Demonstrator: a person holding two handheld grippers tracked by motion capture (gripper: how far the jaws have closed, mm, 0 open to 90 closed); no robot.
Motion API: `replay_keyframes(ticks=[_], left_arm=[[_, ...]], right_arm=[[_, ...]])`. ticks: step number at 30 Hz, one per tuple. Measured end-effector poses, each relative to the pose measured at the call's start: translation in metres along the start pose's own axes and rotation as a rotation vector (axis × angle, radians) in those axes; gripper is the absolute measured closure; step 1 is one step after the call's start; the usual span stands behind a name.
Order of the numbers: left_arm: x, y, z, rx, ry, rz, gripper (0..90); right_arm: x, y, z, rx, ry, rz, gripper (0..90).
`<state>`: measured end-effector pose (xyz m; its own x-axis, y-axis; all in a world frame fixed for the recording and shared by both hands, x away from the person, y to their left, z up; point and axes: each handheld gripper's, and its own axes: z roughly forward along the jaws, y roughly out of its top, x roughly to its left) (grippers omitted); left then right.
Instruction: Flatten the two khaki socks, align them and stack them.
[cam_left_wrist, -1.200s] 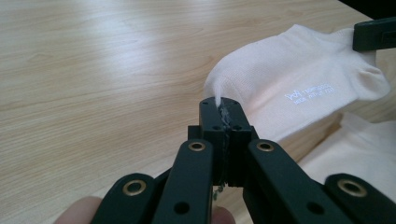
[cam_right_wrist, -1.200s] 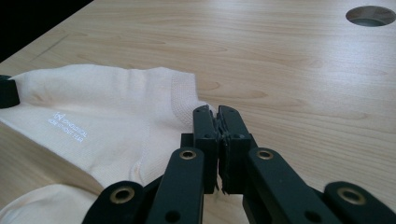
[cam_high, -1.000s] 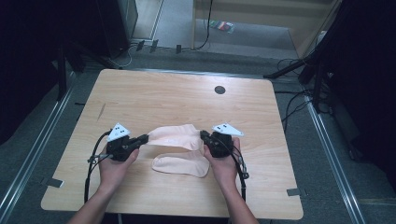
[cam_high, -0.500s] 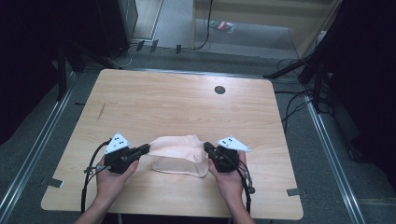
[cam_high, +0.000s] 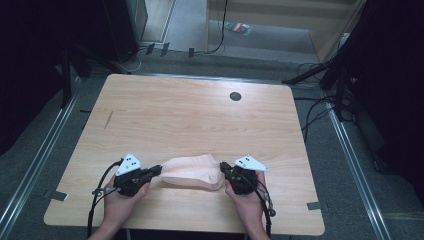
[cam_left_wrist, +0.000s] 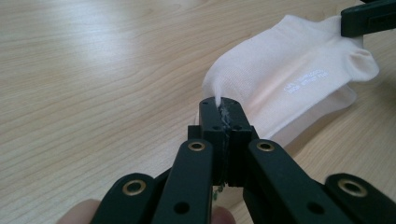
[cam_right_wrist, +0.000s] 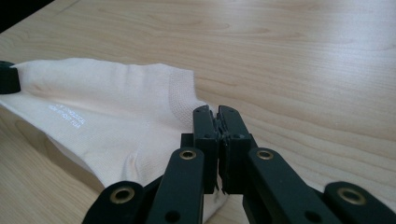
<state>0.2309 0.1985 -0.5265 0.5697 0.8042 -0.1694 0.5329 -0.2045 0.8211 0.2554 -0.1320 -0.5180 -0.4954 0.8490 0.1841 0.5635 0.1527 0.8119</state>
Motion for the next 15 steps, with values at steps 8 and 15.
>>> replay_keyframes(ticks=[8, 15], left_arm=[[-0.004, -0.005, 0.01, 0.033, -0.011, 0.018, 90.0], [-0.009, -0.006, 0.013, 0.052, -0.019, 0.041, 90.0]], right_arm=[[-0.002, -0.007, 0.005, 0.015, 0.002, 0.005, 87.7], [-0.004, -0.009, 0.005, 0.022, -0.01, 0.008, 87.6]])
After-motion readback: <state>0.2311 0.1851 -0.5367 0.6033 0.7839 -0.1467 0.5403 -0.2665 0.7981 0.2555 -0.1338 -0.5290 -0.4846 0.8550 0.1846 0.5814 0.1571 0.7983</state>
